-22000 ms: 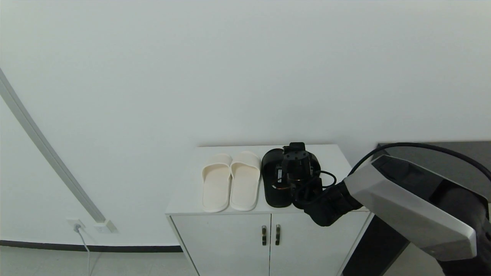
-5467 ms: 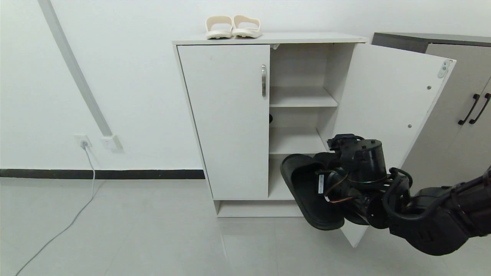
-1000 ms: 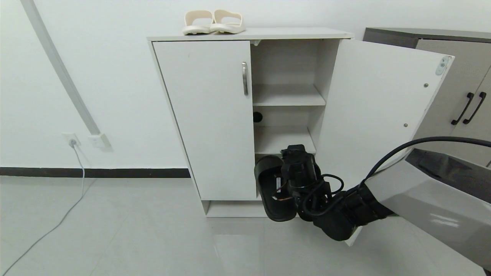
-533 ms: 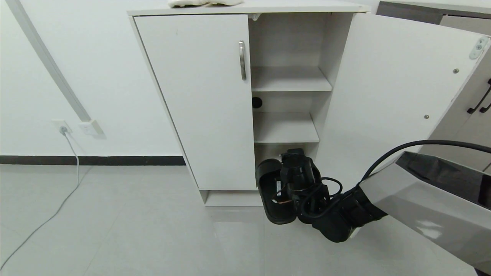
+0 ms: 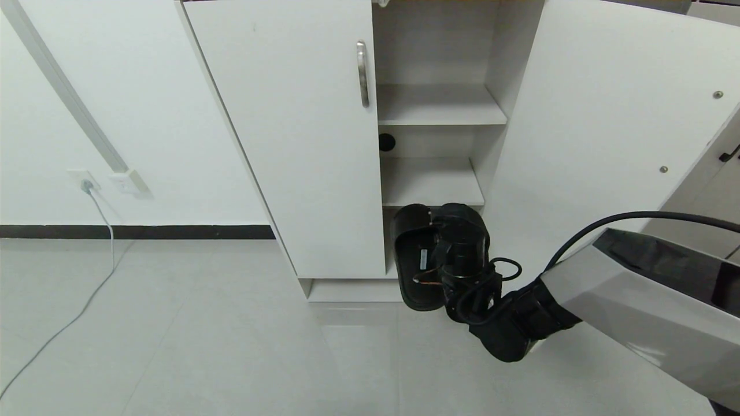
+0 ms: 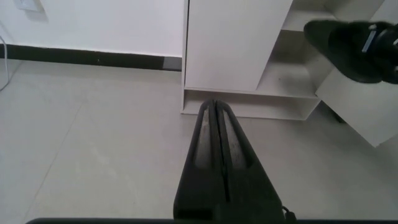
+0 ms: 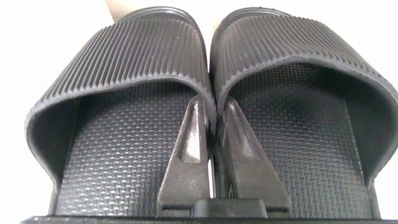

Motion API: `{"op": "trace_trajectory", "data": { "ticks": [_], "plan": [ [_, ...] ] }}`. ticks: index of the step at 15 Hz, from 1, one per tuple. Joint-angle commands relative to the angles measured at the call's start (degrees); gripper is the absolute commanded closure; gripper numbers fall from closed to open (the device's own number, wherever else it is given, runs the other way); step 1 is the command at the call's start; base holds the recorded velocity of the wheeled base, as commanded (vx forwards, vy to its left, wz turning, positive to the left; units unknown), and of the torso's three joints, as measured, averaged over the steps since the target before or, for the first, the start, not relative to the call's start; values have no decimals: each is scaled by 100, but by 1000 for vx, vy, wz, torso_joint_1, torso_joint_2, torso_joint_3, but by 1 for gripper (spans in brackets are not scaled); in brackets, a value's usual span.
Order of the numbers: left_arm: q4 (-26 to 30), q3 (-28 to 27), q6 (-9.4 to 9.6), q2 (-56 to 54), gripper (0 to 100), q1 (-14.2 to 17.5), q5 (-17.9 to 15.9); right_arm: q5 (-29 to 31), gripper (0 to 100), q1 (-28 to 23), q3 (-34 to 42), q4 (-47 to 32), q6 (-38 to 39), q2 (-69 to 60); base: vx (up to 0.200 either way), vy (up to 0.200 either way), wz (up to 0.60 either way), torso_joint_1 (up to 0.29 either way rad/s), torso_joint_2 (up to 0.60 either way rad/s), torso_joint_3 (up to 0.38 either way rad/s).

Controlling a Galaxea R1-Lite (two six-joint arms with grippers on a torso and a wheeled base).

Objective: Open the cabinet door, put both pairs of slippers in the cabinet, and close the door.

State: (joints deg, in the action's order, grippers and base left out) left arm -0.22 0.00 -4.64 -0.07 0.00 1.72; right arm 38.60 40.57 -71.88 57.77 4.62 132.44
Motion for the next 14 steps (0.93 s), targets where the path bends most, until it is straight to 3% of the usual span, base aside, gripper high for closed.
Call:
{"op": "trace_trajectory", "data": {
  "ticks": [1, 4, 14],
  "plan": [
    [-4, 0, -1, 7, 100, 0, 4, 8, 100, -93, 68, 129, -110, 142, 0, 0, 0, 0, 0, 0],
    [-4, 0, -1, 7, 100, 0, 4, -1, 100, -146, 68, 217, -110, 265, 0, 0, 0, 0, 0, 0],
    [-4, -9, -1, 7, 100, 0, -5, -1, 100, -146, 174, 358, -251, 221, 200, 0, 0, 4, 3, 1]
  ]
}}
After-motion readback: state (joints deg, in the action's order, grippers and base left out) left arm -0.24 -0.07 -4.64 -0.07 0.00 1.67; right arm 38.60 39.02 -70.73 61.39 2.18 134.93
